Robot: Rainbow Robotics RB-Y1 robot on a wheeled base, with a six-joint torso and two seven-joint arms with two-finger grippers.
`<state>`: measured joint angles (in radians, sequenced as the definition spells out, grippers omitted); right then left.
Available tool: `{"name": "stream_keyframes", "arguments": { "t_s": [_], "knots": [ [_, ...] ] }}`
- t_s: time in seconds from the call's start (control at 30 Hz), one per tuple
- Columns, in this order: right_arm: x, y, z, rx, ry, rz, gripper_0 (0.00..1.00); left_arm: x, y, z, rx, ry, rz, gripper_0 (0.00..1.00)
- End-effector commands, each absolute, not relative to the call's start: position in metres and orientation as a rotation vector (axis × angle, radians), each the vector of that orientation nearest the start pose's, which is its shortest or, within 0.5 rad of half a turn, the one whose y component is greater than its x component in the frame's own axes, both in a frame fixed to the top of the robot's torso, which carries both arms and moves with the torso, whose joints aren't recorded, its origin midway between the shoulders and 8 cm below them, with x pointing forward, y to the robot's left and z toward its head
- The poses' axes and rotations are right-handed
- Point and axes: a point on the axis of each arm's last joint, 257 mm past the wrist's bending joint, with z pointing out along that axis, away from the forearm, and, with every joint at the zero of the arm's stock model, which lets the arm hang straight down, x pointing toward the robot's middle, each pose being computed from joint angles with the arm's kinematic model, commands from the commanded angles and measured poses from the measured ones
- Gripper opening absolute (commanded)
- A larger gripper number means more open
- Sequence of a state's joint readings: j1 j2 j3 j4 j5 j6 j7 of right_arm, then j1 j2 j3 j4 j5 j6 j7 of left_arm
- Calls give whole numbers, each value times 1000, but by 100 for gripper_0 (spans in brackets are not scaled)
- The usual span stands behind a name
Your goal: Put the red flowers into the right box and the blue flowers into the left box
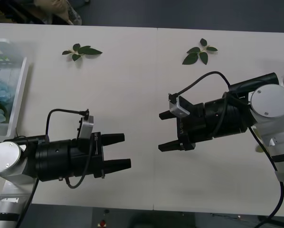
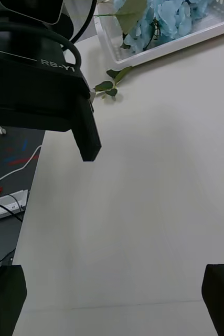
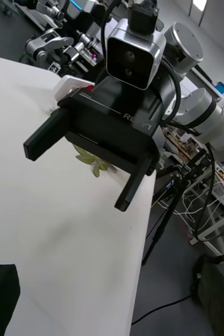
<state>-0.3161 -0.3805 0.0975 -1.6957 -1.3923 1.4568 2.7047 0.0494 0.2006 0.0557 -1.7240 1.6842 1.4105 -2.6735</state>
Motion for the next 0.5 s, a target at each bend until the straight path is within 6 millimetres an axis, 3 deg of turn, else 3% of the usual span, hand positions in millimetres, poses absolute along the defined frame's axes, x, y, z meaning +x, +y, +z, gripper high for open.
{"name": "stream_keyframes", "arguments": {
  "t_s": [0.03,0.3,0.5],
  "knots": [
    [383,-38,-211,-1525,1572,812,98,325,39,-188,947,1495,-1249,100],
    [383,-38,-211,-1525,1572,812,98,342,59,-151,1041,1421,-1197,100],
    [383,-38,-211,-1525,1572,812,98,353,76,-139,1075,1416,-1141,100]
  ]
}}
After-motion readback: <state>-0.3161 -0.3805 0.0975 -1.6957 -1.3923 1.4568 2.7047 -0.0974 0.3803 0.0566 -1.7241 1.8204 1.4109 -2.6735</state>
